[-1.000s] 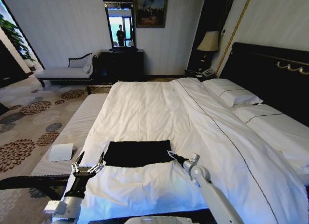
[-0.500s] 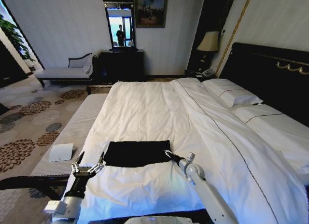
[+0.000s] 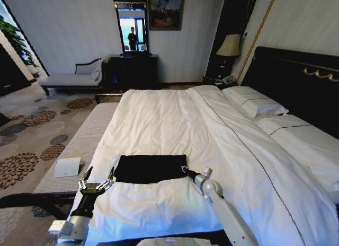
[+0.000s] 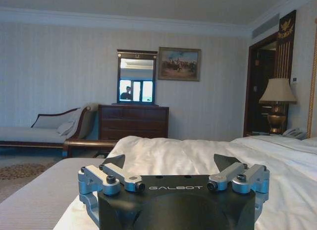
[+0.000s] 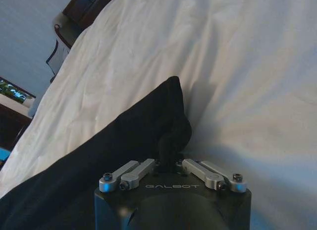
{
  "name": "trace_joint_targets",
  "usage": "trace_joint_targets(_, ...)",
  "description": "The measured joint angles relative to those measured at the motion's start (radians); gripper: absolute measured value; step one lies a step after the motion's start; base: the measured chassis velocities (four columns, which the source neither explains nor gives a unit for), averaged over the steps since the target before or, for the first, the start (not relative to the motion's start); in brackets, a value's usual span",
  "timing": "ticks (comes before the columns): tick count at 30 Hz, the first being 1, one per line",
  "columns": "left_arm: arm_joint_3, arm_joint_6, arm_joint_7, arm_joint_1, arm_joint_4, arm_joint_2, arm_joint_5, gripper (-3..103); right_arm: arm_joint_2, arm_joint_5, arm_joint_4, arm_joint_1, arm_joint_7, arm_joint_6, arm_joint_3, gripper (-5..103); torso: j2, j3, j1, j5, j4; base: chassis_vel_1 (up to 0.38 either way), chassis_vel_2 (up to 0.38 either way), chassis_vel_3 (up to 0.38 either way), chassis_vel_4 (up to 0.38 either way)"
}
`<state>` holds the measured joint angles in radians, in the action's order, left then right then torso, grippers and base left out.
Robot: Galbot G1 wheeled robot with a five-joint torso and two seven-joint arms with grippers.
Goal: Fold the clothes on the bed.
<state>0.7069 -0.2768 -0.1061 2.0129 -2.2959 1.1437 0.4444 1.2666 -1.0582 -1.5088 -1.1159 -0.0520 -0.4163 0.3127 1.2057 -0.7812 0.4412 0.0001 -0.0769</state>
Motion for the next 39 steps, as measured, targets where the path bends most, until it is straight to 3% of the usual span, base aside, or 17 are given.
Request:
trace_joint_targets(12, 0.0, 0.0, 0.0, 0.0, 0.0, 0.0, 0.0, 100, -0.012, -0.013, -0.095, -0.032, -0.032, 0.005, 0.036, 7, 0.0, 0.0, 0.0, 0.0, 0.0, 0.0, 0.0, 0.0, 0.0)
trace_joint_targets(17, 0.0, 0.0, 0.0, 0.0, 0.0, 0.0, 0.0, 100, -0.039, -0.063, -0.148, -0.034, -0.064, -0.002, 0.073, 7, 0.0, 0.0, 0.0, -0.0001, 0.0, 0.0, 0.0, 0.0, 0.0)
trace_joint_targets(27, 0.0, 0.0, 0.0, 0.0, 0.0, 0.0, 0.0, 100, -0.167, -0.112, -0.169, -0.032, -0.074, -0.013, 0.154, 7, 0.0, 0.0, 0.0, 0.0, -0.0003, 0.0, 0.0, 0.0, 0.0)
trace_joint_targets(30, 0.0, 0.0, 0.0, 0.0, 0.0, 0.0, 0.0, 100, -0.241, -0.103, -0.133, -0.012, -0.066, -0.015, 0.179, 7, 0.0, 0.0, 0.0, 0.0001, -0.0003, 0.0, 0.0, 0.0, 0.0)
trace_joint_targets(39, 0.0, 0.0, 0.0, 0.0, 0.0, 0.0, 0.0, 100, -0.309, -0.082, -0.015, 0.047, -0.051, -0.02, 0.198, 7, 0.0, 0.0, 0.0, 0.0001, -0.0002, 0.0, 0.0, 0.0, 0.0)
